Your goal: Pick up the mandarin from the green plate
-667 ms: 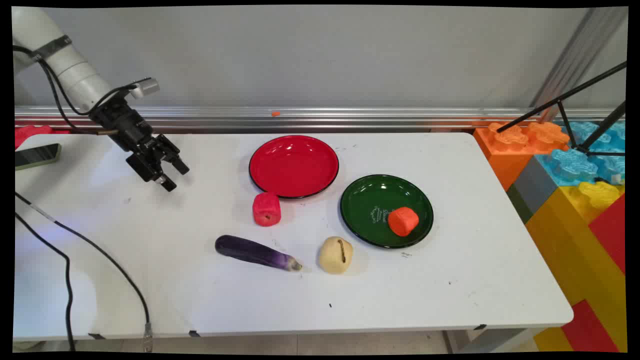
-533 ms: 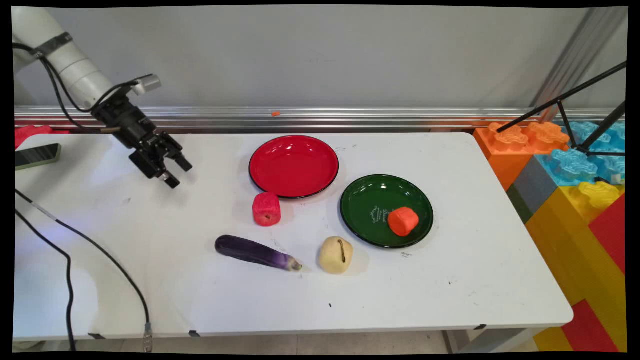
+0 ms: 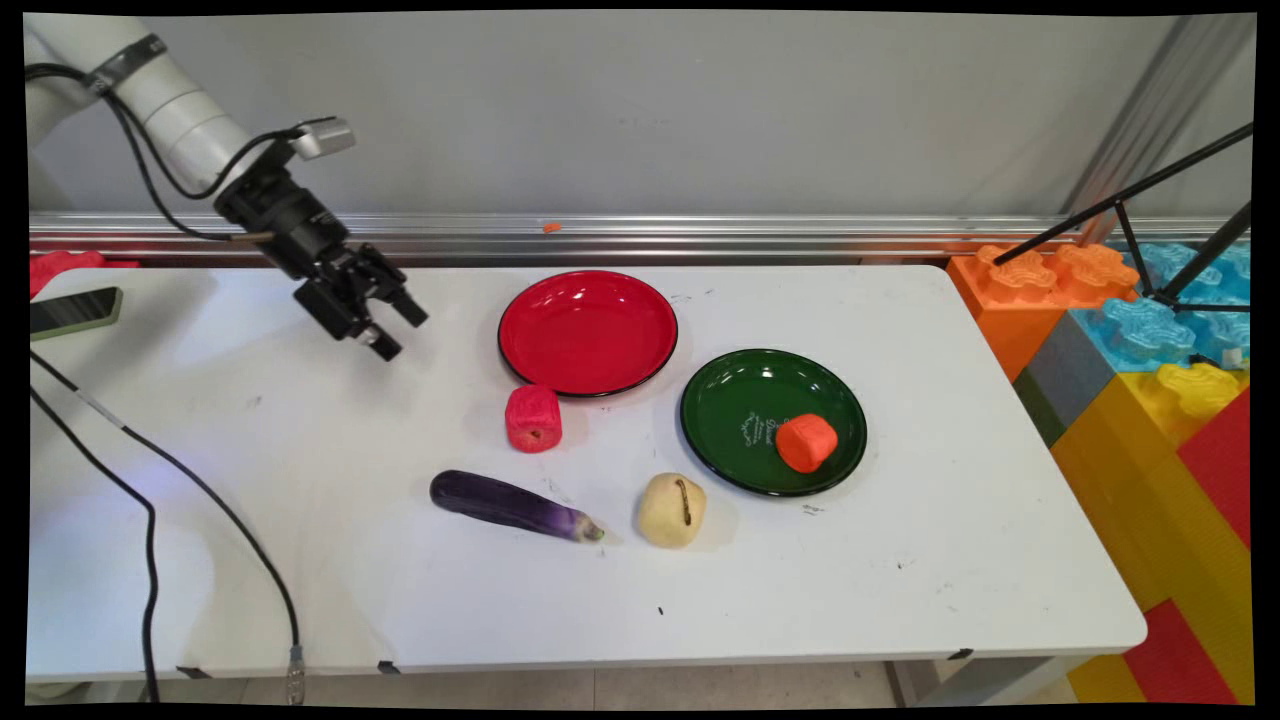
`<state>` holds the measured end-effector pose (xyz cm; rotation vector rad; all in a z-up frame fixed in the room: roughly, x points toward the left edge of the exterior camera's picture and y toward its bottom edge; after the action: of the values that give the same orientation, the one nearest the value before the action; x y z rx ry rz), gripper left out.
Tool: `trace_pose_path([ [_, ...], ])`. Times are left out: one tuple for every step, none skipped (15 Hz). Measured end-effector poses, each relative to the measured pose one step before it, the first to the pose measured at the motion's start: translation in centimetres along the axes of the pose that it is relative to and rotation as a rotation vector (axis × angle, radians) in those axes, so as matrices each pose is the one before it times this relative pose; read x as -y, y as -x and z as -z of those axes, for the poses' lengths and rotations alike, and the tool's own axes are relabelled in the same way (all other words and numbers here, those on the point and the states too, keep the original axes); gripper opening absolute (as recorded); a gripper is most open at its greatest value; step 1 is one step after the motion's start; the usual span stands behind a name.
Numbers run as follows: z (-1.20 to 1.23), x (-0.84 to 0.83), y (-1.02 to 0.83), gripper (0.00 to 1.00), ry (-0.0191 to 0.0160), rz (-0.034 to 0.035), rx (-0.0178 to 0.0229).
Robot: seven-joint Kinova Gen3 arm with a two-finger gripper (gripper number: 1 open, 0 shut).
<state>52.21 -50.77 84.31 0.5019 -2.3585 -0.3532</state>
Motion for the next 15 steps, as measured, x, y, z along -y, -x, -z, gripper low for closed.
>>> trace_pose_path([
  [-0.597,-0.395,-0.931,1.00,0.00621,-0.00475,-0.01058],
  [-0.752,-0.385,-1.017,1.00,0.00536,-0.00427,-0.01132],
  [-0.744,-0.312,-0.912,1.00,0.00372,-0.00247,-0.01122],
  [-0.997,-0.363,-1.103,1.00,0.00425,-0.00267,-0.01290],
  [-1.070,-0.302,-1.097,1.00,0.00324,-0.00235,-0.01226],
  [-1.169,-0.262,-1.107,1.00,0.00154,-0.00053,-0.01276],
  [-1.224,-0.261,-1.047,1.00,0.00102,0.00079,-0.01124],
  [-1.637,-0.299,-1.320,1.00,0.00075,0.00261,-0.01180],
  [-1.321,-0.210,-0.959,1.00,0.00022,0.00406,-0.00610],
  [-2.394,-0.377,-1.656,1.00,-0.00461,0.01598,-0.00758],
  [-1.506,-0.246,-0.961,1.00,-0.00351,0.01388,0.00064],
  [-0.924,-0.179,-0.609,1.00,-0.00230,0.00927,0.00136],
  [-0.906,-0.166,-0.579,1.00,-0.00188,0.00976,0.00238],
  [-0.907,-0.171,-0.607,1.00,-0.00281,0.01020,0.00247],
  [-1.230,-0.237,-0.848,1.00,-0.00385,0.01302,0.00389],
])
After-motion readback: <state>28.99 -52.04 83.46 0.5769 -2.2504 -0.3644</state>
